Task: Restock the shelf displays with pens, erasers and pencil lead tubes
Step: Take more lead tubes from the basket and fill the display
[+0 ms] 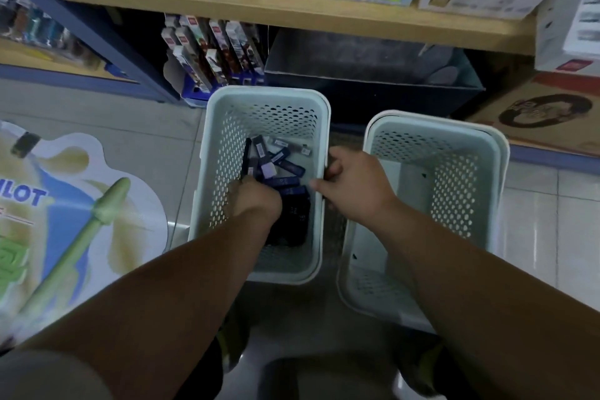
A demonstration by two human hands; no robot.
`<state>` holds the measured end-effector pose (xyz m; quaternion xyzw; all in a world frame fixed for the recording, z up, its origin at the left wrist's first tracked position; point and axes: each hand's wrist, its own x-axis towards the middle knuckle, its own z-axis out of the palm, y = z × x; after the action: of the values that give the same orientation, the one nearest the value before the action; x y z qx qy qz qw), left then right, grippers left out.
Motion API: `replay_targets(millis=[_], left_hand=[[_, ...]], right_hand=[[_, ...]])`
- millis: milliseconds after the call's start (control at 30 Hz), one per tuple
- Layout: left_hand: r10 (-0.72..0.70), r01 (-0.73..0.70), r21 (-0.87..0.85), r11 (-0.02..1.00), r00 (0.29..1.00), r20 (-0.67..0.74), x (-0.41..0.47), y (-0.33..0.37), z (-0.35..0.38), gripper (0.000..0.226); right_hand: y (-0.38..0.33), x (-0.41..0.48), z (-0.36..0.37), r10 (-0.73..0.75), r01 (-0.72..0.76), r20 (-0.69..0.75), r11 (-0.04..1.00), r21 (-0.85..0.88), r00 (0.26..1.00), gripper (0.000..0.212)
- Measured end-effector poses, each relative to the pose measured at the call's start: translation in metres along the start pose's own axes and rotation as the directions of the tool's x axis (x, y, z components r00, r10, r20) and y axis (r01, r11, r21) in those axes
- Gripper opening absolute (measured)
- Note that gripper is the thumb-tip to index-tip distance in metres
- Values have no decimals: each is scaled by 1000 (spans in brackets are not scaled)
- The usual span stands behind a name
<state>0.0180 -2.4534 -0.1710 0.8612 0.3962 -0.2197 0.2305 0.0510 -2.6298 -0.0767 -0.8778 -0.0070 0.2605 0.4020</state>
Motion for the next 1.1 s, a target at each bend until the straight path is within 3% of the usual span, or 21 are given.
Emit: replay_targets(millis=[167,467,533,633,667,700,733,800,900,1000,1100], left_hand=[[112,-110,-46,993,992,56,11,-8,13,30],[42,29,-418,908,986,160,32,-9,8,5],[-5,88,-525,847,988,157,36,-2,8,9],[-118,238,-639,731,967,225,50,12,11,33],[-211,314,-656,687,949,234,52,19,5,38],[-177,239,-442,865,968,176,56,19,7,41],[-106,153,-308,939,981,165,61,25,8,44],[-223,372,-661,651,927,303,70,41,3,42],[-243,400,-646,650,915,322,70,52,4,48],[-228,435,-642,631,895,383,72,61,1,48],[-285,473,-656,589,881,378,78,61,1,77]], right_hand=[[-1,0,-2,21,-22,29,998,66,999,25],[1,-2,-4,22,-25,32,993,112,999,20],[2,-1,-4,19,-22,29,994,103,999,20],[4,0,-3,14,-15,21,997,70,1000,23],[5,1,-3,17,-19,21,997,72,1000,23],[6,1,-3,18,-20,24,997,74,1000,20],[8,2,-4,18,-20,28,997,77,999,19],[11,1,-5,18,-22,41,995,95,999,27],[16,-1,-7,2,-7,49,995,101,999,45],[18,-1,-7,4,-11,54,991,130,999,49],[18,0,-7,7,-14,50,990,139,999,48]])
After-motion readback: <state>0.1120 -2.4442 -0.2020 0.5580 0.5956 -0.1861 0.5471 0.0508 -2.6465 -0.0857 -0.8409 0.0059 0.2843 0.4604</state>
